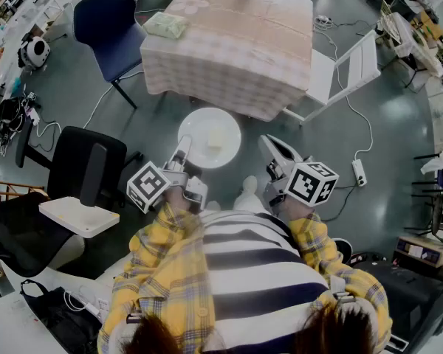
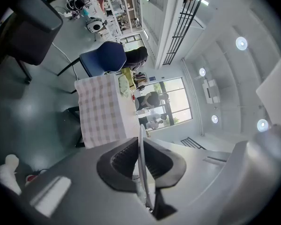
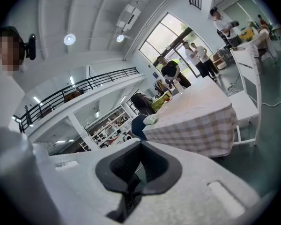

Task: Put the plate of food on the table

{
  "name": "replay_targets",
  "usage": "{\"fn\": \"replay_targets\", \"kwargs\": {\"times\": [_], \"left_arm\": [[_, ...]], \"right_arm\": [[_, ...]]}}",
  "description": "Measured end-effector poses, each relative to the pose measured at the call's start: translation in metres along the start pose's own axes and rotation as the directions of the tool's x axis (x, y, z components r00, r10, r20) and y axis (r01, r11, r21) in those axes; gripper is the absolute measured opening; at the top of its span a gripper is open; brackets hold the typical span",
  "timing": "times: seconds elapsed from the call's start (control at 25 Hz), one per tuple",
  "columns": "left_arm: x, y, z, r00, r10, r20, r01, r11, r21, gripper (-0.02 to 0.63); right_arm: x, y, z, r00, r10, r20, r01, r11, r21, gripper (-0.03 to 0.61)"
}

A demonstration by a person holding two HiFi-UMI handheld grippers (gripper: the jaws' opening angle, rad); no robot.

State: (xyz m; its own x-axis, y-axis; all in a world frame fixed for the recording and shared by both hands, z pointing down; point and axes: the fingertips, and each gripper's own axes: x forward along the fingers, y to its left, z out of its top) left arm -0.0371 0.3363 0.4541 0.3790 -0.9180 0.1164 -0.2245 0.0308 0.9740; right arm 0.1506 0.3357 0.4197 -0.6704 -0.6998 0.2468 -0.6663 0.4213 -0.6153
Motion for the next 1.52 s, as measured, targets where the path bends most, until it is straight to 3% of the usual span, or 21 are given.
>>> {"fn": "replay_targets", "kwargs": {"times": [1.04, 1.52], "left_arm": [[0.006, 0.012, 0.012, 1.0, 0.003, -0.006, -0.003, 1.0, -0.024, 0.02], [0.093, 0.022, 0.053, 1.0, 0.011, 0.007, -0.01, 0.999, -0.046, 0.021]], "right_arm": [[0.015, -0.004, -0.014, 1.0, 0.009, -0.005, -0.009, 0.998, 0.059, -0.003], [0.101, -0.048, 0.042, 0.999, 0.035, -0.009, -0.034, 0.996, 0.082, -0.003]]}}
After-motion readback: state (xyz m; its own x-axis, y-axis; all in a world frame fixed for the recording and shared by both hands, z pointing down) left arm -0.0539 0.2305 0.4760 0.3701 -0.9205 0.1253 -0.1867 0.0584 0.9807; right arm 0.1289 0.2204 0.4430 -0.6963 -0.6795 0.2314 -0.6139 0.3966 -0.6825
